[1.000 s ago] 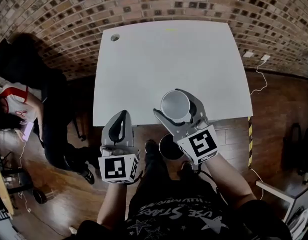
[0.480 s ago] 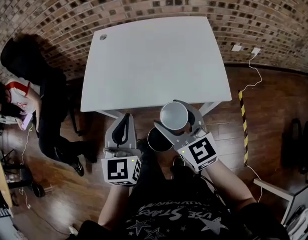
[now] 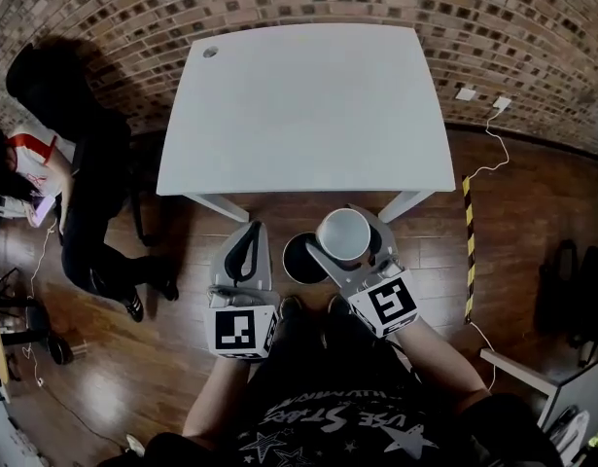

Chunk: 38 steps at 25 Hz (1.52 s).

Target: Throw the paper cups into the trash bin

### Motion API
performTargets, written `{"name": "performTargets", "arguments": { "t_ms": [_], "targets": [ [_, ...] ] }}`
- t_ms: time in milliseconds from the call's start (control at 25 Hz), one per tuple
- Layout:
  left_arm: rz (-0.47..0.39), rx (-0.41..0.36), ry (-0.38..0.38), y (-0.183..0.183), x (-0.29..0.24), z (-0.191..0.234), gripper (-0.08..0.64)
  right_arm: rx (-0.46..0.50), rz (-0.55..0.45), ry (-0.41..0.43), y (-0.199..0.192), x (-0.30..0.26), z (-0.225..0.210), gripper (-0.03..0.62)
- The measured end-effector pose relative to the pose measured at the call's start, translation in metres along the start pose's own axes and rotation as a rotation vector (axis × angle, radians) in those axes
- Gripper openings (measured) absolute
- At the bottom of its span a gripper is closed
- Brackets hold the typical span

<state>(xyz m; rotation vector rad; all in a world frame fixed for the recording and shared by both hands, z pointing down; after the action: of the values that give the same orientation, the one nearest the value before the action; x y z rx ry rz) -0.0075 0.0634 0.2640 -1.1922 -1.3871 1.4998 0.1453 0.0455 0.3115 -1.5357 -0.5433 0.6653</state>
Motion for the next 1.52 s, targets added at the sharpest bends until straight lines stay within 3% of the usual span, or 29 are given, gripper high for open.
{"name": "performTargets", "arguments": {
  "t_ms": [320, 480, 560, 760, 920, 1280, 1520],
  "targets": [
    [0.042, 0.059, -0.001, -0.022, 0.018, 0.036, 0.005, 0.004, 0.056, -0.010, -0.013, -0.019, 0.034, 0.342],
    [0.091, 0.107, -0.011, -0.055, 0.014, 0.046, 0.005, -0.013, 0.102, -0.006, -0.037, -0.023, 0.038, 0.344],
    [0.119, 0.121, -0.025, -0.079, 0.008, 0.049, 0.005, -0.003, 0.138, -0.020, -0.060, -0.024, 0.034, 0.344],
    [0.169, 0.067, -0.079, -0.140, -0.001, 0.062, 0.005, -0.003, 0.225, -0.021, -0.123, -0.042, 0.037, 0.344],
    [0.283, 0.099, -0.072, -0.206, 0.001, 0.067, 0.005, -0.002, 0.326, -0.016, -0.190, -0.050, 0.041, 0.344],
    [0.410, 0.131, -0.070, -0.345, -0.004, 0.074, 0.005, -0.033, 0.440, 0.028, -0.332, -0.076, 0.060, 0.344],
    [0.441, 0.153, -0.056, -0.399, -0.011, 0.069, 0.005, -0.059, 0.497, 0.029, -0.402, -0.088, 0.067, 0.344]
  ]
}}
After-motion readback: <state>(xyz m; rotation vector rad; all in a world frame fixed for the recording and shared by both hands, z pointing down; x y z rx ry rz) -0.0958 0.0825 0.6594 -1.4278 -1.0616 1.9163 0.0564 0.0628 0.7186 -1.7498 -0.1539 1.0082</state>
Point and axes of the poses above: the fingertips, and each gripper's own axes: x backward along the fingers, z to its left, y out of its top, the point moved 6 cm from there along x, backward along the fingers, and after that the axes turned 2 degrees about x, right-handed, at the moved point
